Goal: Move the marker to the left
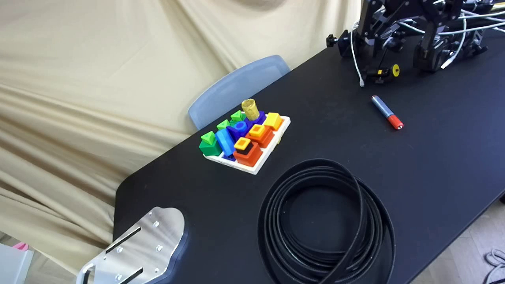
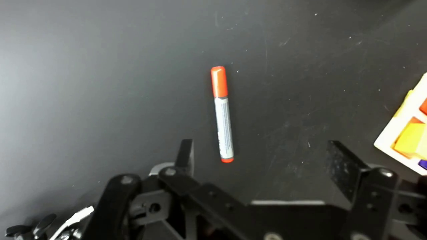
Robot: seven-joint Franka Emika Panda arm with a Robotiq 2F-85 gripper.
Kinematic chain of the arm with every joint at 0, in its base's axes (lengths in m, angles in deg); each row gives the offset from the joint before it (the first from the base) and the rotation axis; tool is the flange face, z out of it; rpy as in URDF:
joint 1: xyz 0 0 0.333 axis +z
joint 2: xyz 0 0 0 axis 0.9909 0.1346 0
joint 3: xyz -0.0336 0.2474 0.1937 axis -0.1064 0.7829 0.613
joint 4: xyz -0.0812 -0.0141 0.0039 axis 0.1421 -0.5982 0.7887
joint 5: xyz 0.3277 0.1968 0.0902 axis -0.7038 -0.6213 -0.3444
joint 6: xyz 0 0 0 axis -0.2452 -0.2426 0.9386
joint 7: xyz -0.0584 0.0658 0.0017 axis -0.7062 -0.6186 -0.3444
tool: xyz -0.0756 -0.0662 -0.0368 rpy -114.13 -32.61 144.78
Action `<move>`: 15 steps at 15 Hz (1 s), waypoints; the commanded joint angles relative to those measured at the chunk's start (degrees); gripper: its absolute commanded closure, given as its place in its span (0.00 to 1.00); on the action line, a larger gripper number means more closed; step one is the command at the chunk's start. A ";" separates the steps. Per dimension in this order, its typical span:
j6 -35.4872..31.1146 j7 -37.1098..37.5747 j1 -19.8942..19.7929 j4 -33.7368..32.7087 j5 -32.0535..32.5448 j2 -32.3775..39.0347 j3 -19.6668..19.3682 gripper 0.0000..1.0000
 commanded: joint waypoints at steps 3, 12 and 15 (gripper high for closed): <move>-4.27 -1.42 0.79 -0.56 -5.39 6.67 -0.80 0.00; -10.82 -0.45 1.33 -3.10 -3.83 17.97 -1.41 0.00; -10.74 -0.36 1.74 -4.48 -3.82 20.41 -1.33 0.00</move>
